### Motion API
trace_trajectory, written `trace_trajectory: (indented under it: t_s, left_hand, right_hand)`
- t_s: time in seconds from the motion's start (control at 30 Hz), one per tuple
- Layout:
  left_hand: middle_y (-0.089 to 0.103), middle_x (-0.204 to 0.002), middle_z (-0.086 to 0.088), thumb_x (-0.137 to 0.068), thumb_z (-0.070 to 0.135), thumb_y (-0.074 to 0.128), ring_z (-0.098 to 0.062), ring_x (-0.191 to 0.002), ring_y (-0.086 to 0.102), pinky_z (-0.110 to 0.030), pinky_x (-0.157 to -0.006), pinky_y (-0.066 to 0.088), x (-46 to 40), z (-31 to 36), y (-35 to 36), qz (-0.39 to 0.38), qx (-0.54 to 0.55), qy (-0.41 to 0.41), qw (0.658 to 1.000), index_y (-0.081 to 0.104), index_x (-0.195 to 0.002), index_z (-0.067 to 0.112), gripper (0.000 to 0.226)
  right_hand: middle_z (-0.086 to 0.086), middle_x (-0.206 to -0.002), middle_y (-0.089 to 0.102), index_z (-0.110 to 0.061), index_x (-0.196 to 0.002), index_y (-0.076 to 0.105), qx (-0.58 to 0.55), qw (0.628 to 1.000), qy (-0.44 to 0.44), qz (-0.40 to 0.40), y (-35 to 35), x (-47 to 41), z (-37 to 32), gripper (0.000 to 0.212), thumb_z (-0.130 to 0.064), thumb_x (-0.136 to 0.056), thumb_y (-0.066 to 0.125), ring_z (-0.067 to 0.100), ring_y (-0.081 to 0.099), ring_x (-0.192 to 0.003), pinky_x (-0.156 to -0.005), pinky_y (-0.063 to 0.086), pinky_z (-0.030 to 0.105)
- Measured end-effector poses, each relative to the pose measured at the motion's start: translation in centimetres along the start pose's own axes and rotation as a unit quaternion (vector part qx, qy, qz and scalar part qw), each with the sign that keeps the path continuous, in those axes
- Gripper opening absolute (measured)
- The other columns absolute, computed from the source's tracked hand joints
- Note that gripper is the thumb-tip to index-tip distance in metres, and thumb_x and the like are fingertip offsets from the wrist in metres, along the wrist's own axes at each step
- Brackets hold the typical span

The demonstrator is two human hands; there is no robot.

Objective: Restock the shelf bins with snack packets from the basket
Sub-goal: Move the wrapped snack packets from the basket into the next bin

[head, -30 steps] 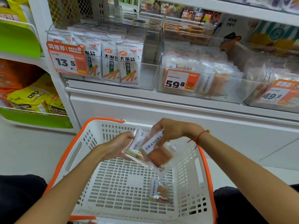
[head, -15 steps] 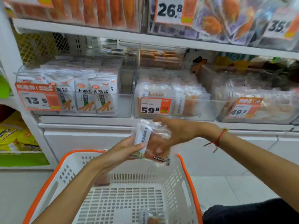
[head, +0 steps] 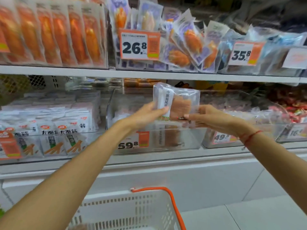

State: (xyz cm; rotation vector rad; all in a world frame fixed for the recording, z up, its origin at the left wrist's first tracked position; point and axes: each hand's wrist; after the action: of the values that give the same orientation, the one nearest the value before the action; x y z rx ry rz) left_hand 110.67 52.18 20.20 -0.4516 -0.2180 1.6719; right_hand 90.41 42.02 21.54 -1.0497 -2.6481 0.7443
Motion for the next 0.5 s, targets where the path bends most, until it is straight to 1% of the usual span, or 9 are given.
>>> trace_trajectory:
  t_s: [0.07, 0.1, 0.13, 0.2, 0.3, 0.37, 0.4, 0.43, 0.5]
  left_hand:
    - [0.061, -0.122, 0.006, -0.075, 0.054, 0.070, -0.015, -0.113, 0.056, -0.035, -0.101, 0.042, -1.2, -0.7, -0.8, 0.030, -0.129, -0.013, 0.991, 0.059, -0.118, 0.034, 0.048]
    - [0.063, -0.119, 0.008, -0.063, 0.061, 0.075, -0.017, -0.111, 0.058, -0.041, -0.100, 0.043, -1.8, -1.2, -1.1, 0.055, -0.170, -0.017, 0.984, 0.060, -0.115, 0.033, 0.060]
    - [0.065, -0.114, 0.008, -0.056, 0.060, 0.079, -0.017, -0.106, 0.060, -0.043, -0.097, 0.046, -2.2, -1.5, -1.4, 0.076, -0.184, -0.017, 0.980, 0.059, -0.112, 0.029, 0.067]
    - [0.069, -0.098, 0.007, -0.061, 0.044, 0.085, -0.015, -0.093, 0.063, -0.040, -0.090, 0.049, -2.8, -2.0, -1.4, 0.100, -0.188, -0.015, 0.977, 0.052, -0.101, 0.023, 0.056]
    - [0.073, -0.091, 0.005, -0.066, 0.033, 0.084, -0.017, -0.093, 0.067, -0.044, -0.091, 0.049, -3.4, -2.4, -1.5, 0.098, -0.218, -0.009, 0.971, 0.048, -0.086, 0.029, 0.041]
    - [0.072, -0.090, 0.007, -0.066, 0.033, 0.084, -0.015, -0.090, 0.067, -0.045, -0.089, 0.050, -3.5, -2.7, -1.6, 0.087, -0.232, -0.008, 0.969, 0.050, -0.078, 0.028, 0.036]
    - [0.070, -0.088, 0.009, -0.067, 0.034, 0.084, -0.013, -0.087, 0.065, -0.042, -0.090, 0.050, -3.5, -2.9, -1.7, 0.084, -0.250, -0.007, 0.965, 0.053, -0.077, 0.028, 0.033]
    - [0.067, -0.085, 0.012, -0.069, 0.036, 0.082, -0.011, -0.083, 0.061, -0.039, -0.092, 0.046, -3.5, -3.0, -1.8, 0.075, -0.277, -0.006, 0.958, 0.056, -0.079, 0.027, 0.029]
    - [0.059, -0.080, 0.015, -0.075, 0.038, 0.076, -0.009, -0.082, 0.054, -0.035, -0.093, 0.032, -3.2, -2.7, -1.9, 0.051, -0.338, -0.004, 0.940, 0.063, -0.092, 0.022, 0.027]
  right_hand:
    - [0.017, -0.101, 0.071, -0.001, -0.107, 0.064, 0.058, 0.997, -0.020, 0.043, -0.1, -0.8, 0.8, 0.028, -0.020, -0.087, 0.065, 0.020, 0.070, -0.092, -0.093, 0.051, 0.041]
    - [0.016, -0.100, 0.071, -0.001, -0.106, 0.064, 0.089, 0.994, -0.031, 0.057, -0.2, -1.1, 1.2, 0.027, -0.021, -0.087, 0.065, 0.020, 0.070, -0.090, -0.092, 0.052, 0.042]
    - [0.015, -0.099, 0.071, -0.001, -0.104, 0.064, 0.114, 0.990, -0.042, 0.067, -0.1, -1.4, 1.4, 0.026, -0.021, -0.087, 0.066, 0.018, 0.070, -0.088, -0.090, 0.052, 0.042]
    - [0.014, -0.097, 0.071, -0.001, -0.102, 0.064, 0.146, 0.985, -0.057, 0.079, 0.0, -2.0, 1.7, 0.026, -0.022, -0.087, 0.067, 0.021, 0.069, -0.086, -0.087, 0.052, 0.043]
    - [0.015, -0.094, 0.071, -0.002, -0.098, 0.064, 0.181, 0.976, -0.070, 0.094, -0.1, -2.7, 2.1, 0.027, -0.024, -0.085, 0.069, 0.031, 0.067, -0.089, -0.084, 0.054, 0.050]
    - [0.019, -0.090, 0.069, 0.000, -0.090, 0.064, 0.192, 0.975, -0.062, 0.090, -0.1, -3.0, 2.4, 0.028, -0.026, -0.082, 0.072, 0.033, 0.065, -0.083, -0.077, 0.054, 0.043]
    - [0.021, -0.086, 0.067, 0.000, -0.082, 0.063, 0.202, 0.974, -0.055, 0.087, 0.0, -2.9, 2.5, 0.029, -0.027, -0.080, 0.074, 0.032, 0.061, -0.077, -0.071, 0.050, 0.038]
    - [0.021, -0.082, 0.064, -0.003, -0.075, 0.062, 0.217, 0.972, -0.047, 0.080, 0.1, -2.9, 2.5, 0.028, -0.028, -0.079, 0.074, 0.032, 0.056, -0.072, -0.065, 0.047, 0.033]
    - [0.016, -0.077, 0.058, -0.006, -0.070, 0.060, 0.246, 0.968, -0.019, 0.054, 0.6, -2.5, 2.3, 0.028, -0.029, -0.083, 0.071, 0.029, 0.049, -0.069, -0.058, 0.042, 0.019]
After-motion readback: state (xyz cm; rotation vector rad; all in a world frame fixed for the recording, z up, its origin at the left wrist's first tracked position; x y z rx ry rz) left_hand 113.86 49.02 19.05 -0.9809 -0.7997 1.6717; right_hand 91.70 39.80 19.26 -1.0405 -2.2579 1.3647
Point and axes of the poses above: each hand's wrist, its own x-axis away from the middle knuckle, its own y-axis out of the palm, z = x × y
